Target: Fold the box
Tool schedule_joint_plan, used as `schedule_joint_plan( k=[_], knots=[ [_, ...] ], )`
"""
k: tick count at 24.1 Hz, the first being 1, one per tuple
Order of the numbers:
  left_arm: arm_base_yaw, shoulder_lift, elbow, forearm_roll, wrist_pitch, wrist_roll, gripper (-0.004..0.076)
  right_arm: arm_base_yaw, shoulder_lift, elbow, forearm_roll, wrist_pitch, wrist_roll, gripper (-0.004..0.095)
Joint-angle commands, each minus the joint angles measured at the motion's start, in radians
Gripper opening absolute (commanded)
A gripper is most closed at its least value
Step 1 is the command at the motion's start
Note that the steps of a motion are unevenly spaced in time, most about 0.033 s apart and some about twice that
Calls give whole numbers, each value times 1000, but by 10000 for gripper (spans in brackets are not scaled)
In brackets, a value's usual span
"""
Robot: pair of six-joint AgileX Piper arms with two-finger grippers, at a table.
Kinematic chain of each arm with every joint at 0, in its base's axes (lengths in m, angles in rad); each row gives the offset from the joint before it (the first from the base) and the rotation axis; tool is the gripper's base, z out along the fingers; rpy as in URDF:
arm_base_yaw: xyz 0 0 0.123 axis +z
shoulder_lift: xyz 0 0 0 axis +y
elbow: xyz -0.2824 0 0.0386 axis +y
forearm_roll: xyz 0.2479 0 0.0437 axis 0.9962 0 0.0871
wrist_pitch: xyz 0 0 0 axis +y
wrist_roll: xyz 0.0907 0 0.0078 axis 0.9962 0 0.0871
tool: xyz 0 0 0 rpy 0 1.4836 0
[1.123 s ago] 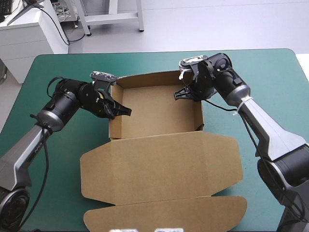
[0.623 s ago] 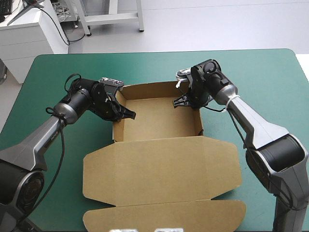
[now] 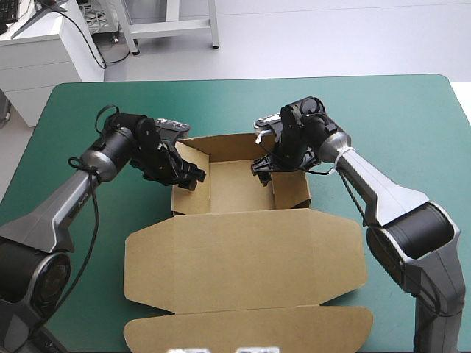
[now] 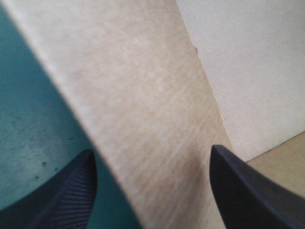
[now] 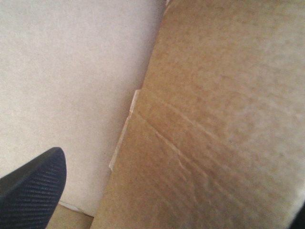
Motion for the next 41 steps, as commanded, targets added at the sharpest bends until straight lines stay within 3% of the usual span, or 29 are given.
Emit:
schedule_joint_plan(
  k=[1,12,17,21,22,24,31,34,41],
  knots=[
    [31,-60,-112,-30,62,2,498,-1,-65,-54,-15,11,-7,939],
    [39,-192,-356,-26,109,5,477,-53,-213,-217,-28,11,-26,928],
    [39,-285,-372,-26,176,53,327,-89,-321,-244,-30,11,-91,928],
    [39,-413,-364,-30,176,84,28,-109,-415,-244,-38,11,-115,928],
    [39,-431,-362,-30,176,92,-11,-109,-419,-244,-43,11,-115,928],
    [39,-483,-331,-27,176,101,-8,-109,-419,-236,-56,11,-111,928],
    [39,-680,68,19,168,101,-8,-109,-409,-16,-56,-13,-78,926],
    [39,-747,306,18,109,101,-8,-109,-407,147,-33,-136,-54,926],
    [39,-797,586,12,0,83,-8,-109,-331,197,60,-181,-56,904]
  ],
)
